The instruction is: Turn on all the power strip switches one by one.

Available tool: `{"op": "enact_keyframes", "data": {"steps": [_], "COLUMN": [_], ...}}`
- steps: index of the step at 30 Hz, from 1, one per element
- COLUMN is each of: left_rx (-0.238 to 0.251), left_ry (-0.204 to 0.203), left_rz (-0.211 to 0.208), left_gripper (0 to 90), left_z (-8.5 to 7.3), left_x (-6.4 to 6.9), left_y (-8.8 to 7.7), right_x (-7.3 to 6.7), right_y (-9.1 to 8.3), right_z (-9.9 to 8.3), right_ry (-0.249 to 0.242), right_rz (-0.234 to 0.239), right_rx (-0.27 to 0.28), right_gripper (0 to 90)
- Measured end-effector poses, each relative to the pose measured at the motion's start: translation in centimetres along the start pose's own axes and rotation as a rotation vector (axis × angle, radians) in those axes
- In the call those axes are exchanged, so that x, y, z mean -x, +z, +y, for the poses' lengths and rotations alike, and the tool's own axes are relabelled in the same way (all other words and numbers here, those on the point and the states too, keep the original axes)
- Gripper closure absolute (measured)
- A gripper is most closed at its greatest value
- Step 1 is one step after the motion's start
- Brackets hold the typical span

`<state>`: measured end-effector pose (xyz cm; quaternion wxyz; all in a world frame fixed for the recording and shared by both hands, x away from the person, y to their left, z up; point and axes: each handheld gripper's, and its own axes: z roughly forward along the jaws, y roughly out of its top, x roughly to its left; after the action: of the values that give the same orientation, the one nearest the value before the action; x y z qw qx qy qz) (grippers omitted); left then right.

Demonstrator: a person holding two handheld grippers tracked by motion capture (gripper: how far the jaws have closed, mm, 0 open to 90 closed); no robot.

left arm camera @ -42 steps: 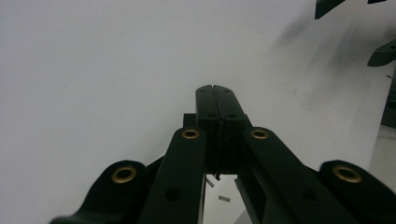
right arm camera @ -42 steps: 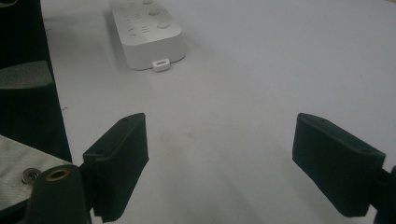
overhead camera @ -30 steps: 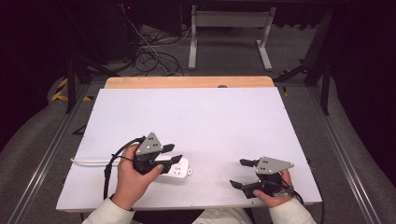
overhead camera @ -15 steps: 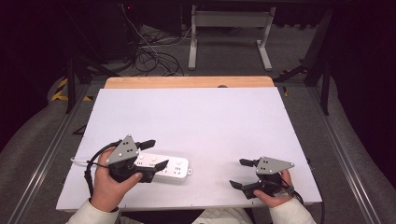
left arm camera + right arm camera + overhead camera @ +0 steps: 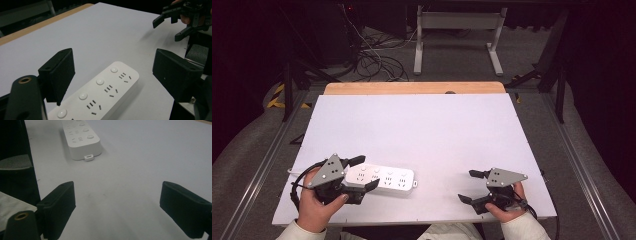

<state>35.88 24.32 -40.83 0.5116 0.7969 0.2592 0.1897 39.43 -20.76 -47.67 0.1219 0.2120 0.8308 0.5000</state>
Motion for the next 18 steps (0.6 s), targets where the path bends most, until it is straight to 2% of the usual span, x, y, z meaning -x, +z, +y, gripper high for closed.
{"op": "enact_keyframes", "data": {"steps": [3,11,18], "left_rx": [0.02,0.007,-0.013], "left_ry": [0.001,0.0,-0.012], "left_rz": [0.017,0.051,0.043], "left_gripper": [18.4,17.4,15.4], "left_z": [-0.8,-3.0,-5.1], "left_x": [-0.2,-0.4,-0.7], "left_y": [-0.6,-1.5,-1.9], "right_x": [0.0,0.0,0.0], "right_y": [0.0,-0.1,-0.1], "right_z": [0.0,0.0,-0.1], "right_ry": [0.0,-0.002,-0.002], "right_rz": [0.001,0.006,0.007], "right_rx": [0.003,0.009,0.011], "right_gripper": [13.1,11.3,10.6]}}
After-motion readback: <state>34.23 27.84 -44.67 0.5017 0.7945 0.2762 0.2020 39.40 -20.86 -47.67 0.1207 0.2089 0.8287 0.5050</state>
